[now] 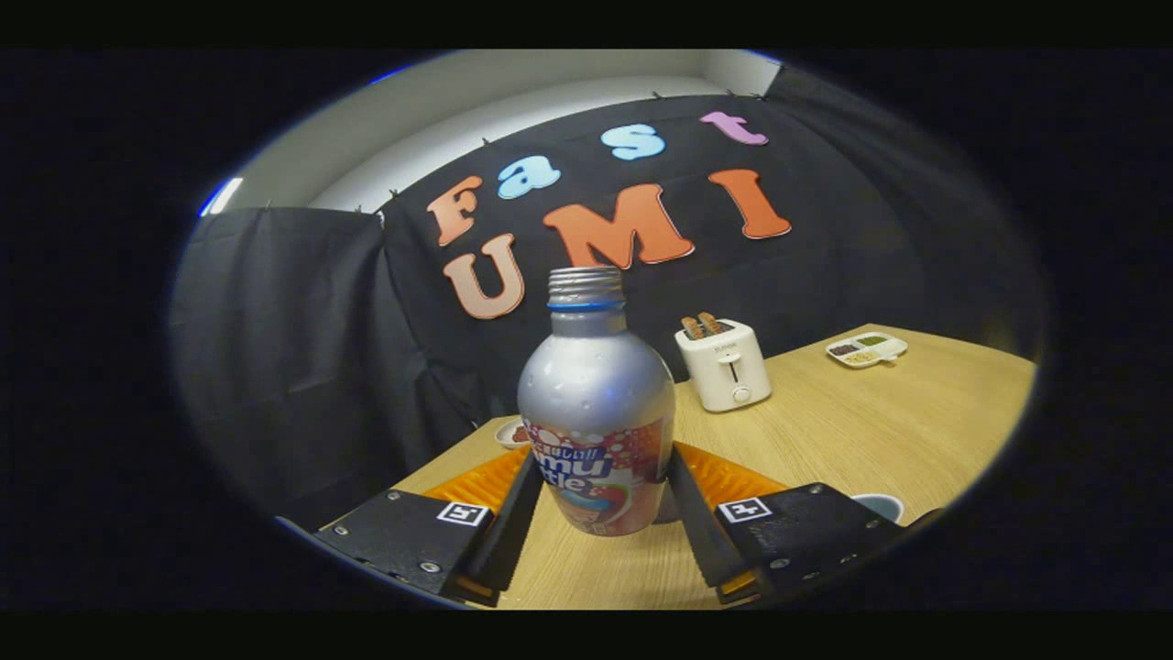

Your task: Take the bottle from table, then pour the juice into the cup, finally place the bottle on the coaster

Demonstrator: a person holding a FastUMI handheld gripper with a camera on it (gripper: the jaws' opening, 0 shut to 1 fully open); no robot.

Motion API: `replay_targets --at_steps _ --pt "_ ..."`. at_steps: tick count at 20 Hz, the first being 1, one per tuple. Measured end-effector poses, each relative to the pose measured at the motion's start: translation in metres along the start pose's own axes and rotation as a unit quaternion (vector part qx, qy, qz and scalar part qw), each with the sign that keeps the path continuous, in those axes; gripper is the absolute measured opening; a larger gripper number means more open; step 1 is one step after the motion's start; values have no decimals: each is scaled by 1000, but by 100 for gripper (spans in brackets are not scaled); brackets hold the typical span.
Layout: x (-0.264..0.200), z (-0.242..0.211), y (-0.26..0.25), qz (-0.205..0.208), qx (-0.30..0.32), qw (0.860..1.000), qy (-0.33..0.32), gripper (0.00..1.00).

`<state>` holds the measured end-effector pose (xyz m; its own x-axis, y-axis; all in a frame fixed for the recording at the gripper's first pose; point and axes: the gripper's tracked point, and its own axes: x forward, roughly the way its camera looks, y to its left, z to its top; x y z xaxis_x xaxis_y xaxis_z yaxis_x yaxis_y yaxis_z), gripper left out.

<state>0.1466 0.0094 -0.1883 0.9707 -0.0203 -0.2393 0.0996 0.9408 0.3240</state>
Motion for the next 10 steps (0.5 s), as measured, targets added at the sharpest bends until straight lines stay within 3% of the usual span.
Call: replay_targets --at_steps 10 --pt "54 -36 -12 -28 -66 997 22 76"
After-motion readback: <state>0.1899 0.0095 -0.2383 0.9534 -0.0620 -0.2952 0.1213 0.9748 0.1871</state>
